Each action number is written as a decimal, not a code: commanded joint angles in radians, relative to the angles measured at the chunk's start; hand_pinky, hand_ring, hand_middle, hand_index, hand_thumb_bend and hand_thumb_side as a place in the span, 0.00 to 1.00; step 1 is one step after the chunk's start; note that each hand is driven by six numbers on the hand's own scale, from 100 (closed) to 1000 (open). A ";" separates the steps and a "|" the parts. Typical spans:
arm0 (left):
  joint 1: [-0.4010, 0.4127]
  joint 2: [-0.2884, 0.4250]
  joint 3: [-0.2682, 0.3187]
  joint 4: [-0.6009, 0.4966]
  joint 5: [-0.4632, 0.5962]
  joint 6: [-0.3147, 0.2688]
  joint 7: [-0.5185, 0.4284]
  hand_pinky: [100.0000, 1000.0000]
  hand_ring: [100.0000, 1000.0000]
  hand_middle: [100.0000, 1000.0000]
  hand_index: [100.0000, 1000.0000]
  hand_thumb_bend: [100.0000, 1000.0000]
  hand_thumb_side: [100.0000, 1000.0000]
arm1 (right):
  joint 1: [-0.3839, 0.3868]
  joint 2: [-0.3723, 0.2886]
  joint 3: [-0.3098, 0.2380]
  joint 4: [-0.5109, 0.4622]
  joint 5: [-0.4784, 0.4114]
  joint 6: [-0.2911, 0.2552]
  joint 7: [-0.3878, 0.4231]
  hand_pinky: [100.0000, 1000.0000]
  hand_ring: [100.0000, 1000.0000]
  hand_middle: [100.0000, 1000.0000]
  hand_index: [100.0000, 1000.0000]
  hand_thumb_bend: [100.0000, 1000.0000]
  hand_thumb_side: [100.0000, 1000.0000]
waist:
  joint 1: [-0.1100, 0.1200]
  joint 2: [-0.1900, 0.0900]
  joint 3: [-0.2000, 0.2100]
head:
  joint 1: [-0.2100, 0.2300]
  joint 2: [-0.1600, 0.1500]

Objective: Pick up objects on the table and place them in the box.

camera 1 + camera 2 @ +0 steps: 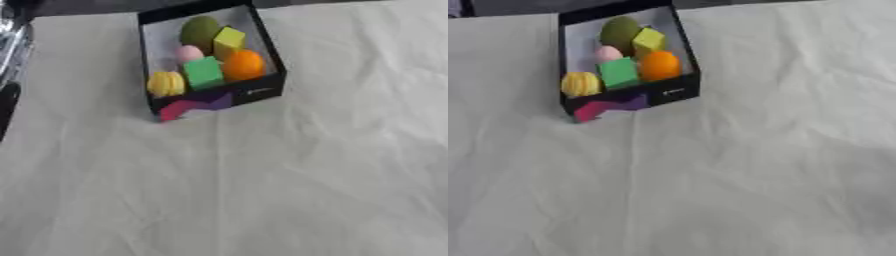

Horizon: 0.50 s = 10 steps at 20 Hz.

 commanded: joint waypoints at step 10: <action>0.357 -0.081 0.103 -0.191 0.122 -0.134 0.091 0.78 0.56 0.59 0.75 0.00 0.68 | 0.003 -0.004 -0.015 -0.093 0.006 -0.016 -0.087 0.89 0.76 0.72 0.85 0.00 0.50 | -0.030 -0.035 0.018 | -0.017 -0.007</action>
